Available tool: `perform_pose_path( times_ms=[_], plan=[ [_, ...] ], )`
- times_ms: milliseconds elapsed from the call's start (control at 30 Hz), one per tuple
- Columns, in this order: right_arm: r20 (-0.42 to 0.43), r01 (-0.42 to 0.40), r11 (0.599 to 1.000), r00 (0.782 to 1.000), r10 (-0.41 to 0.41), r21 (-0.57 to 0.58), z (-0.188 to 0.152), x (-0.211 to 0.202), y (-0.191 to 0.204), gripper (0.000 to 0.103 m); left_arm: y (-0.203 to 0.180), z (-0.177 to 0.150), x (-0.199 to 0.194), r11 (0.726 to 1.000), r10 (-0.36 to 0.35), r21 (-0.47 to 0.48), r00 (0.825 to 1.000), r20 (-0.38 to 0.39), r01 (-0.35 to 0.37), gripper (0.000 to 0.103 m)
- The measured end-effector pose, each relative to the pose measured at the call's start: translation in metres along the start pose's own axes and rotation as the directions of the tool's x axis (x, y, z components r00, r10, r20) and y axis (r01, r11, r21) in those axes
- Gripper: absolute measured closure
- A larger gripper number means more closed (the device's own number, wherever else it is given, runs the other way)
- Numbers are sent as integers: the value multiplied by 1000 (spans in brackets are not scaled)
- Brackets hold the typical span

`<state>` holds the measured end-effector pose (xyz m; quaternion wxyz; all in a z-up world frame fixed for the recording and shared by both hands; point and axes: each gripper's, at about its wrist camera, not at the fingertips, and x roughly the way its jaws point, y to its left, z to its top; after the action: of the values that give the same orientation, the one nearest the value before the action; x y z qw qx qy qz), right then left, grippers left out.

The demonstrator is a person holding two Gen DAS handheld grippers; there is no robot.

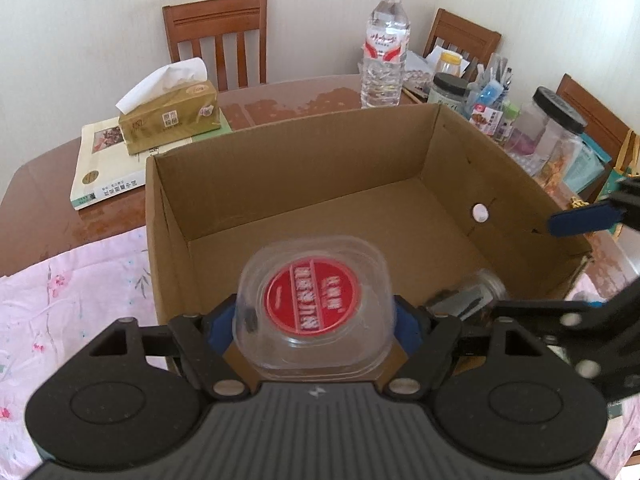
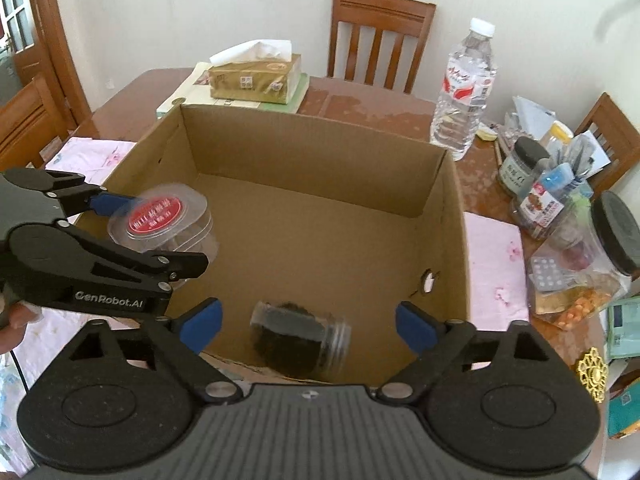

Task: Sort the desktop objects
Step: 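Carry both into the cardboard box and open both grippers to release, then move both tools back over the table toward the sock and swab pack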

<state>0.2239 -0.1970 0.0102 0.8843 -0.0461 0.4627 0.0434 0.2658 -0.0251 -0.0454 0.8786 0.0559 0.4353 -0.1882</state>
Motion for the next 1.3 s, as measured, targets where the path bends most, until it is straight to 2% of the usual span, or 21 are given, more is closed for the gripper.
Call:
perform_pose_path(
  times_ms=[67, 133, 400, 633, 933, 1133, 1300],
  plan=[
    [19, 3, 1000, 1000, -3, 3, -1, -5, -2, 1, 1, 2, 0, 1000, 0, 4, 1000, 18, 0, 17],
    [38, 7, 1000, 999, -7, 6, -2, -12, -3, 0, 1, 5, -1, 1000, 12, 7, 999, 36, -12, 15],
    [88, 4, 1000, 996, -5, 13, -16, -29, -10, 0, -4, 7, -23, 1000, 14, 24, 997, 79, -16, 11],
    [103, -27, 1000, 994, 28, -11, -41, -44, -17, 0, -12, -7, -54, 998, 60, 30, 993, 101, -64, 10],
    [106, -130, 988, 985, 138, -81, -76, -59, -24, 0, -35, -49, -82, 991, 130, 4, 988, 84, -131, 8],
    [81, -159, 974, 981, 174, -164, -106, -65, -22, 0, -57, -81, -91, 994, 112, 10, 990, 89, -113, 8],
    [53, -168, 973, 983, 178, -156, -131, -70, -26, 0, -69, -100, -92, 994, 100, -42, 995, 28, -99, 5]
  ],
)
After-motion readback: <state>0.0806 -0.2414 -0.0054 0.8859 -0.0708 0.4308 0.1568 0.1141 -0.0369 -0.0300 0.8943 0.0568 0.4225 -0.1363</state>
